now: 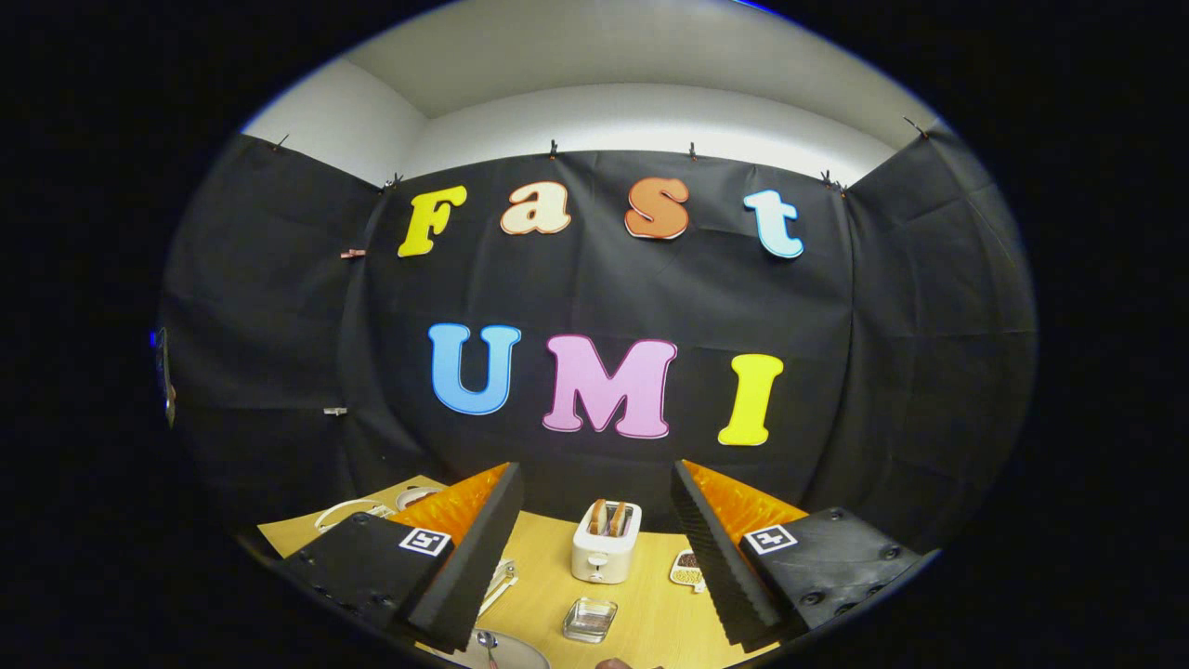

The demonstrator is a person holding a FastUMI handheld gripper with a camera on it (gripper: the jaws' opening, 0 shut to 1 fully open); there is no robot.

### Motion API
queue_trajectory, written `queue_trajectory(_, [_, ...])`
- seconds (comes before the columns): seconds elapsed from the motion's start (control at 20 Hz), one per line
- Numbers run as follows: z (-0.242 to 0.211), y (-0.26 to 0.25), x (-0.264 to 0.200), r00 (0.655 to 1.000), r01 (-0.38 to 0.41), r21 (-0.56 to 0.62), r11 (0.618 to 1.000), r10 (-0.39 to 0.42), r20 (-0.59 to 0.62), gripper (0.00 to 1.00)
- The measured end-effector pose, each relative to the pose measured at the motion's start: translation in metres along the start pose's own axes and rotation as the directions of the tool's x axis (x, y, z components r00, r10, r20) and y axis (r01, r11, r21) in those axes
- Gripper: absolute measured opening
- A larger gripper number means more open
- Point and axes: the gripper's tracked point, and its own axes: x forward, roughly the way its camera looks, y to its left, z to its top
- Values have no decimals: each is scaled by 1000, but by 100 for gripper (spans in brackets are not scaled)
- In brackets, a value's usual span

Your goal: Take the plate from the dish rack, then take the spoon from the basket and place it into the plate.

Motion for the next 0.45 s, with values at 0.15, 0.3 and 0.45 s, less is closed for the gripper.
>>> queue_trajectory(0.15, [10, -4, -3, 1000, 2, -17, 1000, -1, 24, 98])
queue_trajectory(0.3, [13, -9, -4, 999, -1, -19, 1000, 2, 33, 98])
queue_trajectory(0.45, [5, -10, 0, 1000, -6, -21, 1000, 7, 20, 98])
